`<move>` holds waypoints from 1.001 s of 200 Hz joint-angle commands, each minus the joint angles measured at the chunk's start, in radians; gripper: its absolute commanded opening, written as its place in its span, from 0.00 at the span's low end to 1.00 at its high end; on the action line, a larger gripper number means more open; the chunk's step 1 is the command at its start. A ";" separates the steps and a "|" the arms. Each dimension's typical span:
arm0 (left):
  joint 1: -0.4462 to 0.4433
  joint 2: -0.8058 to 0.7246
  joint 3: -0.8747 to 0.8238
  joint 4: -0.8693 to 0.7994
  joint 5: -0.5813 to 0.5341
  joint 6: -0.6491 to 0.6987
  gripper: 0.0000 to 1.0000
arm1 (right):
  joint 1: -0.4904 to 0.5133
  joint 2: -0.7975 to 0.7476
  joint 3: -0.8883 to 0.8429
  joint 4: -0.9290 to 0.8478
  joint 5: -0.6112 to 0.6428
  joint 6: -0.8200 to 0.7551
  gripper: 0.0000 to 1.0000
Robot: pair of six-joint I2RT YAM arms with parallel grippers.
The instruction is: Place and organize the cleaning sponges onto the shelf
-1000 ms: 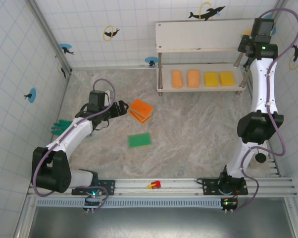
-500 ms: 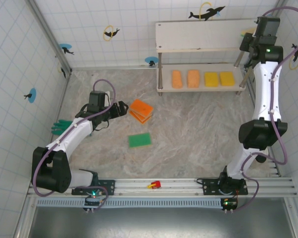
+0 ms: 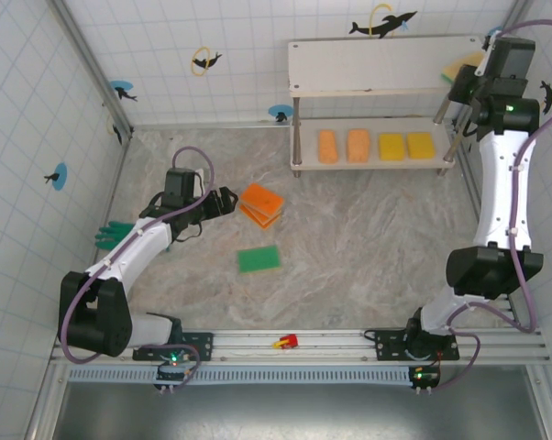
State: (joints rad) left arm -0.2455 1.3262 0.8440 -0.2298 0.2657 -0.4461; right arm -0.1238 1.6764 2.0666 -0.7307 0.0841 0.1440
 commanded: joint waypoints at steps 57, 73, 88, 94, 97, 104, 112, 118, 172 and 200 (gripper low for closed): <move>0.007 -0.029 -0.011 -0.003 -0.002 -0.008 0.97 | -0.133 0.000 -0.135 0.157 -0.366 0.488 0.76; 0.006 -0.030 -0.011 -0.005 -0.005 -0.008 0.97 | -0.151 0.006 -0.165 0.208 -0.444 0.560 0.75; 0.007 -0.031 -0.012 -0.006 -0.006 -0.008 0.97 | -0.156 0.014 -0.164 0.221 -0.475 0.577 0.75; 0.007 -0.030 -0.011 -0.006 -0.006 -0.008 0.97 | -0.158 0.015 -0.163 0.225 -0.484 0.583 0.75; 0.007 -0.030 -0.010 -0.007 -0.006 -0.008 0.97 | -0.160 0.016 -0.164 0.230 -0.489 0.587 0.75; 0.008 -0.028 -0.012 -0.005 -0.006 -0.009 0.97 | -0.164 0.017 -0.169 0.249 -0.507 0.602 0.75; 0.007 -0.027 -0.012 -0.004 -0.005 -0.009 0.97 | -0.170 0.019 -0.174 0.266 -0.531 0.621 0.75; 0.006 -0.025 -0.012 -0.004 -0.004 -0.010 0.97 | -0.174 0.018 -0.176 0.281 -0.545 0.633 0.74; 0.008 -0.024 -0.013 -0.002 0.000 -0.011 0.97 | -0.192 0.013 -0.197 0.305 -0.579 0.666 0.73; 0.007 -0.019 -0.011 -0.001 0.000 -0.009 0.97 | -0.196 0.003 -0.227 0.317 -0.584 0.673 0.73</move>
State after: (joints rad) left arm -0.2455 1.3197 0.8429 -0.2302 0.2657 -0.4492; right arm -0.3141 1.6966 1.8709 -0.4530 -0.4725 0.7963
